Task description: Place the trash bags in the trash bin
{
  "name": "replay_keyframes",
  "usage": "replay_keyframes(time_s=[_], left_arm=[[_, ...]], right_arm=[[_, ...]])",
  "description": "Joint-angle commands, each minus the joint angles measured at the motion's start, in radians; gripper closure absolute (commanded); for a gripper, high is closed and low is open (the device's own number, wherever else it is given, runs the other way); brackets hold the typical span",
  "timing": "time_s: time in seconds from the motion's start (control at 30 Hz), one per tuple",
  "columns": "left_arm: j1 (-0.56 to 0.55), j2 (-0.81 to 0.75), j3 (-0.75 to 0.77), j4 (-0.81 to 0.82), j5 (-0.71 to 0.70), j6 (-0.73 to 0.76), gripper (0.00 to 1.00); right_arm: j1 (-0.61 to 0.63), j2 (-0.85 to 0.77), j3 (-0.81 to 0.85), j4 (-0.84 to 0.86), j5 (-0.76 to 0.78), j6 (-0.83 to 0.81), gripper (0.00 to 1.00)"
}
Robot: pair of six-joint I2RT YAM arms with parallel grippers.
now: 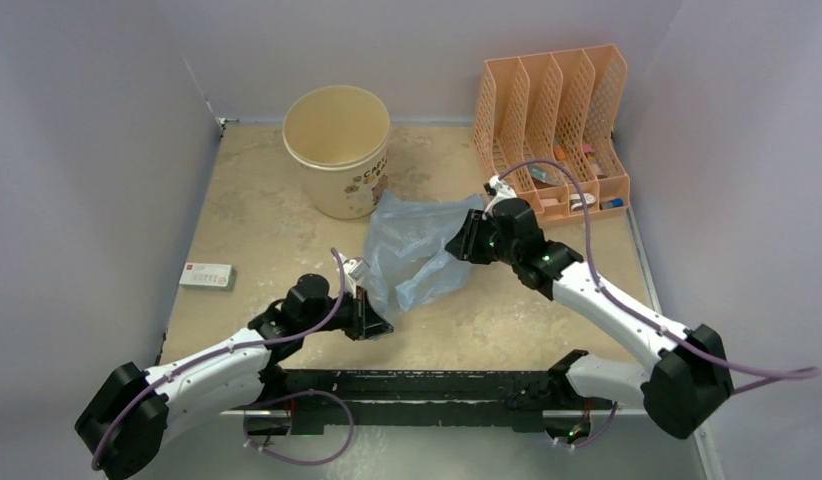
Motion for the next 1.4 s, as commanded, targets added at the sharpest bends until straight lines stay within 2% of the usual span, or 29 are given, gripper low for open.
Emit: replay_keyframes(time_s=[0.0,0.2,0.3,0.37,0.43,0.6,0.7,0.77,0.87,0.93,1.03,1.13,1.23,1.37], left_arm=[[-0.003,0.013,0.034,0.095,-0.002,-0.018,1.0],[-0.004,0.026,0.03,0.126,0.025,-0.025,1.0],[-0.003,0.046,0.031,0.152,0.053,-0.022,1.0],[-0.003,0.066,0.03,0.168,0.066,-0.022,1.0],[-0.003,0.079,0.029,0.176,0.066,-0.028,1.0],[-0.003,0.064,0.017,0.148,0.041,-0.035,1.0],[-0.004,0.043,0.011,0.109,0.012,-0.029,1.0],[-0.003,0.038,0.007,0.094,0.009,-0.022,1.0],[-0.003,0.036,-0.011,0.096,0.002,-0.029,1.0],[-0.004,0.037,-0.017,0.093,-0.005,-0.03,1.0],[-0.004,0.03,-0.024,0.093,-0.018,-0.04,1.0],[-0.003,0.019,-0.024,0.083,-0.023,-0.041,1.0],[-0.003,0.003,-0.017,0.052,-0.036,-0.036,1.0],[-0.003,-0.021,-0.016,0.032,-0.049,-0.033,1.0]], right_arm=[[0.004,-0.066,-0.031,0.067,-0.208,-0.015,0.61],[0.044,-0.167,-0.221,0.211,-0.354,0.115,0.46],[0.115,-0.217,-0.3,0.337,-0.404,0.166,0.39],[0.189,-0.219,-0.309,0.391,-0.382,0.183,0.32],[0.263,-0.208,-0.291,0.395,-0.333,0.18,0.28],[0.358,-0.221,-0.308,0.379,-0.198,0.173,0.25],[0.476,-0.277,-0.374,0.384,0.006,0.217,0.27],[0.569,-0.341,-0.427,0.428,0.12,0.216,0.26],[0.675,-0.381,-0.493,0.561,0.149,0.196,0.19],[0.753,-0.358,-0.504,0.604,0.201,0.161,0.16],[0.878,-0.297,-0.477,0.589,0.371,0.106,0.16],[0.934,-0.259,-0.474,0.606,0.455,0.088,0.15],[0.954,-0.273,-0.445,0.481,0.579,0.132,0.14],[0.939,-0.332,-0.411,0.241,0.665,0.32,0.09]])
